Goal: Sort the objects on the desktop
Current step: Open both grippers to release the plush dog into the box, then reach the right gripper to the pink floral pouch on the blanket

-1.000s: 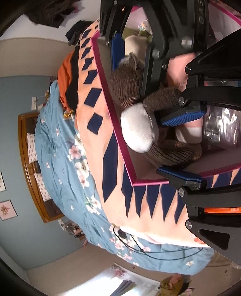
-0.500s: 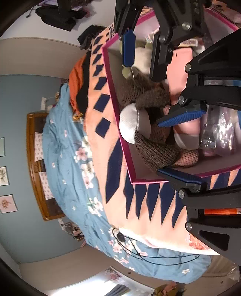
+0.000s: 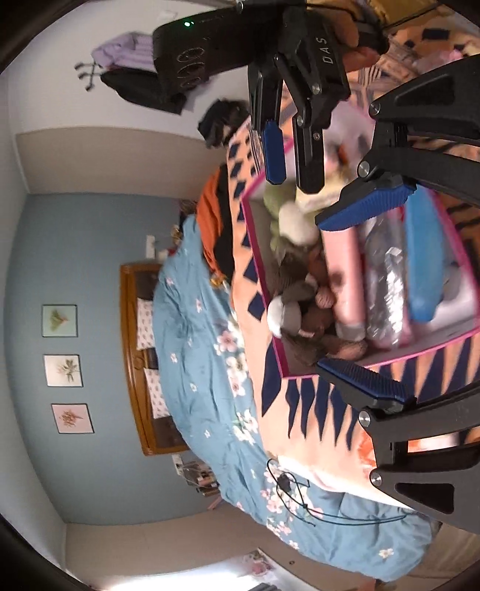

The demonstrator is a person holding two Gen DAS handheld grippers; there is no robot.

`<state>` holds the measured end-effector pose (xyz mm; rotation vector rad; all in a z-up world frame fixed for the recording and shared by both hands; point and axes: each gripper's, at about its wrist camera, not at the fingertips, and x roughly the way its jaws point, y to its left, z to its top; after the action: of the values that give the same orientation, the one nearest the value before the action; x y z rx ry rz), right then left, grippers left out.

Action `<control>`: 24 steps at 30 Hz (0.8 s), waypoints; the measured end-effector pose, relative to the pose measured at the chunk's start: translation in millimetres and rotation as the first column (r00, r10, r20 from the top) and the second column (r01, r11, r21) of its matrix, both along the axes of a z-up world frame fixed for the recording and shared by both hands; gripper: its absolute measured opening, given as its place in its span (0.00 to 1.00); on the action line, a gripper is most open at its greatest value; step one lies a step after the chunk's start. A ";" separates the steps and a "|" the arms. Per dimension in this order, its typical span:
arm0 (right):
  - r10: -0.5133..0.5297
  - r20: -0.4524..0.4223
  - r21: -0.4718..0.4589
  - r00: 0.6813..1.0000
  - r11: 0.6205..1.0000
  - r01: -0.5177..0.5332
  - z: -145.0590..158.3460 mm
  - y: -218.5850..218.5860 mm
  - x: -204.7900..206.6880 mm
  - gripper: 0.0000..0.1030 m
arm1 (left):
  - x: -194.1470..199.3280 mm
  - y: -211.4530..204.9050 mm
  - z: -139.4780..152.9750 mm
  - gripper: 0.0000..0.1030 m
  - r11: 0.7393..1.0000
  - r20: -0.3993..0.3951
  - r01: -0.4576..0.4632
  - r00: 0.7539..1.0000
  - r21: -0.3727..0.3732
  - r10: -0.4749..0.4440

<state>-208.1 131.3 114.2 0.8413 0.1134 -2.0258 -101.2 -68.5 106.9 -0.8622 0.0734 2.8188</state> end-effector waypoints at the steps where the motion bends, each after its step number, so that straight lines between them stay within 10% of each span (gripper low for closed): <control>1: 0.008 -0.005 -0.012 1.000 1.000 -0.008 1.4 5.3 8.4 0.68 | 10.9 2.6 0.8 0.72 1.000 -0.007 0.009 1.000 -0.003 -0.009; 24: -0.038 0.162 -0.040 0.986 0.998 0.045 -87.1 131.1 156.9 0.68 | 144.0 91.8 -96.4 0.73 0.974 0.196 0.220 0.954 0.053 -0.226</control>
<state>-51.3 262.4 27.1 0.9837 -0.0400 -1.9830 42.7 23.4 10.5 -1.0549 0.0922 2.5047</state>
